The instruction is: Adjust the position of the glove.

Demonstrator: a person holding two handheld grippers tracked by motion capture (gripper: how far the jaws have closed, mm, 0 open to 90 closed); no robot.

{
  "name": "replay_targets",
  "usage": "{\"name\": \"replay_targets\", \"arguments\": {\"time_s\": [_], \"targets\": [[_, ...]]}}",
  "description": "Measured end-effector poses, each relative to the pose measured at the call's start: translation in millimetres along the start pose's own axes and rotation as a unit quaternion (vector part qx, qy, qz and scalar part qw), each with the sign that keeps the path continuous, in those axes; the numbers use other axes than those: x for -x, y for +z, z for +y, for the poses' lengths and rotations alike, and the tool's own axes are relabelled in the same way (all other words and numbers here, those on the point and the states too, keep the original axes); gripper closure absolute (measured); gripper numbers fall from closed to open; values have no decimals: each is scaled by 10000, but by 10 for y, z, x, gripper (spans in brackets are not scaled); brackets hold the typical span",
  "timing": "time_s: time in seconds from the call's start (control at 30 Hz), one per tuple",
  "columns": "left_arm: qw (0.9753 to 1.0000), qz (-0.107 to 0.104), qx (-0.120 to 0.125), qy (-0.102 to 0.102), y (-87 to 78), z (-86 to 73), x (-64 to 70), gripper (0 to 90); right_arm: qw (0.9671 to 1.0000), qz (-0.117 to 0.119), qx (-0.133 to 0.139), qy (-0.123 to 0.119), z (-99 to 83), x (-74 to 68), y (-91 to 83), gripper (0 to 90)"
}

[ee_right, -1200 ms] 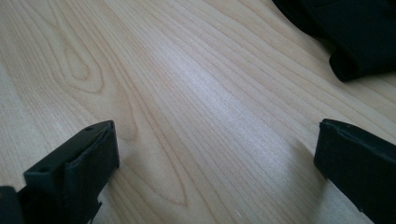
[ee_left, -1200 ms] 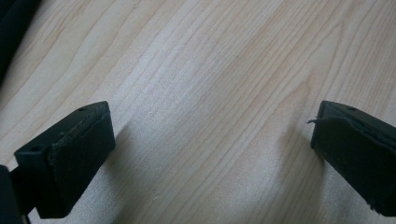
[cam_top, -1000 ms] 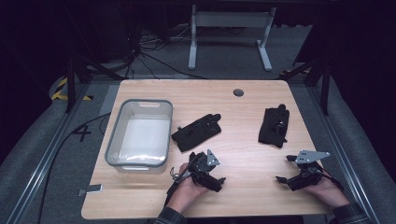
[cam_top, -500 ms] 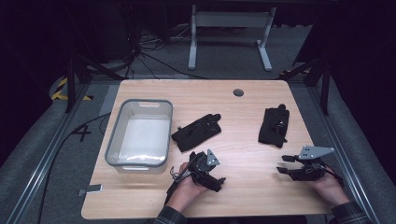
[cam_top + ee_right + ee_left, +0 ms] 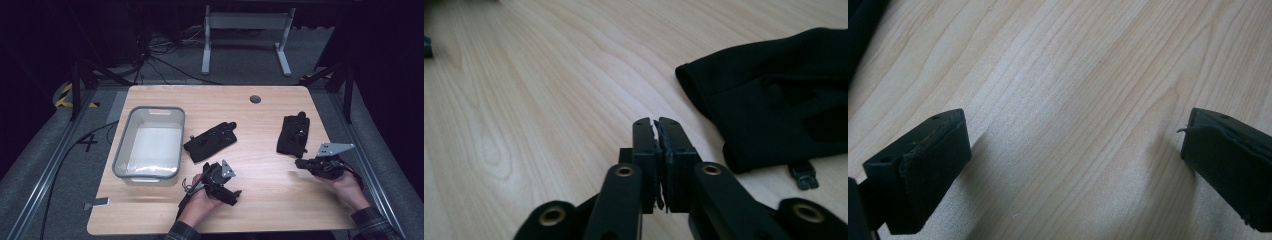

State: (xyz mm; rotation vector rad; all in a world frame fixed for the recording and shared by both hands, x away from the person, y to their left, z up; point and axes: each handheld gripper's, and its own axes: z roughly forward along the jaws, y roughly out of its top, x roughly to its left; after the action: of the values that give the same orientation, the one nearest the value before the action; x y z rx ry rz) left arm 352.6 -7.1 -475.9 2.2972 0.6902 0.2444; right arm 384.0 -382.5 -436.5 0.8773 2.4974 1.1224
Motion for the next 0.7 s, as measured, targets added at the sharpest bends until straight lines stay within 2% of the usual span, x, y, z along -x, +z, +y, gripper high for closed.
{"name": "replay_targets", "arguments": {"time_s": [0.23,0.4,0.7], "targets": [[10000,-1,1,2,0,-1,0,0,9999,-26,74,94,143,156,57,900],[10000,-22,13,52,1,0,-1,0,9998,-149,-1,119,223,286,143,900],[10000,-24,12,55,0,0,-1,0,9995,-197,-172,152,266,462,329,900]]}}
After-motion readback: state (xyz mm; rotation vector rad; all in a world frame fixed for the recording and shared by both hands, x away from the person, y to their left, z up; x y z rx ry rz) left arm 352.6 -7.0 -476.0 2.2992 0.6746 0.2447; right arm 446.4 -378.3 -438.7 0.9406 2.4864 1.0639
